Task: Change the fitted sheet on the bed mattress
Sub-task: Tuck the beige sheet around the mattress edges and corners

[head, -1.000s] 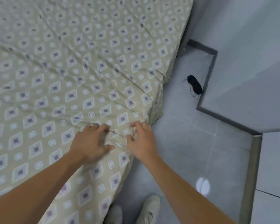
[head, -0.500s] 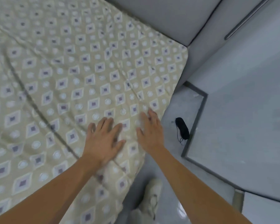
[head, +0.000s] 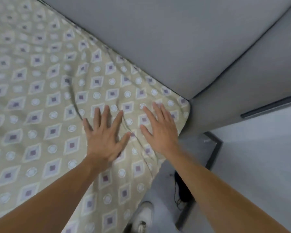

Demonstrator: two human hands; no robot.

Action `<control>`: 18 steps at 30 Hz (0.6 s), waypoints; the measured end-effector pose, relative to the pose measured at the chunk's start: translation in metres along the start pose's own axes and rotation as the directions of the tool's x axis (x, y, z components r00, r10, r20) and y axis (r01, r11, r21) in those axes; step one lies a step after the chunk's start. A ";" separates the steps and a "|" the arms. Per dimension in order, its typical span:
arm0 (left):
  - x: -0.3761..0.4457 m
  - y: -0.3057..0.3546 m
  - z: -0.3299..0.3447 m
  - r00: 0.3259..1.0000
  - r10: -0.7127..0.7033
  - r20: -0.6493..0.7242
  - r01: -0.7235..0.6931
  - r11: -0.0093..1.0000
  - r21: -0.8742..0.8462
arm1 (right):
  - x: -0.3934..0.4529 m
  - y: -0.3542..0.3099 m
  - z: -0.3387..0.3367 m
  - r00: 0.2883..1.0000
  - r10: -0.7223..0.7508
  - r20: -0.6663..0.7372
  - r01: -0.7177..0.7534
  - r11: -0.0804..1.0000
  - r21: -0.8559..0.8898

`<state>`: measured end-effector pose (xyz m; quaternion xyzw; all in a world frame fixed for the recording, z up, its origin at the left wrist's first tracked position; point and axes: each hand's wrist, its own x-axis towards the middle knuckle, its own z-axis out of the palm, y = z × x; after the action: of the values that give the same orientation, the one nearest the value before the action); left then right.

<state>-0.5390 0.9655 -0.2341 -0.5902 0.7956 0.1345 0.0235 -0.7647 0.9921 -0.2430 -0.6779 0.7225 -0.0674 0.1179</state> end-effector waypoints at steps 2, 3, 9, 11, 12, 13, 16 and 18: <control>0.017 0.000 -0.008 0.999 0.031 -0.024 -0.031 0.999 0.007 | 0.004 0.009 -0.003 1.000 0.006 -0.002 -0.006 0.999 -0.039; 0.022 -0.002 -0.012 0.998 0.043 -0.043 -0.043 0.999 -0.003 | 0.005 0.007 -0.004 0.999 0.042 -0.009 -0.043 0.998 -0.043; 0.061 -0.047 -0.032 0.990 -0.097 -0.104 0.094 0.995 -0.031 | 0.069 -0.042 -0.022 0.994 0.085 -0.075 -0.086 0.996 -0.007; 0.070 -0.072 -0.030 0.983 -0.159 -0.088 0.158 0.987 -0.019 | 0.104 -0.041 -0.018 1.000 -0.026 -0.015 0.026 1.000 0.004; 0.070 -0.081 -0.024 0.981 -0.171 -0.092 0.172 0.985 -0.004 | 0.118 -0.035 -0.014 0.999 -0.037 -0.001 0.037 0.999 -0.007; 0.068 -0.087 -0.018 0.981 -0.163 -0.108 0.165 0.986 0.011 | 0.127 -0.028 -0.011 1.000 -0.023 -0.014 0.023 0.999 -0.035; 0.066 -0.091 -0.004 0.981 -0.122 -0.152 0.120 0.993 -0.019 | 0.132 -0.017 -0.008 0.997 0.031 -0.064 -0.039 0.993 -0.114; 0.067 -0.093 -0.002 0.980 -0.128 -0.151 0.124 0.992 -0.036 | 0.131 -0.021 -0.007 0.997 0.030 -0.065 -0.039 0.989 -0.143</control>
<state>-0.4709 0.8771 -0.2627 -0.6482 0.7543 0.0976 -0.0371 -0.7533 0.8595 -0.2417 -0.6697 0.7404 -0.0341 0.0473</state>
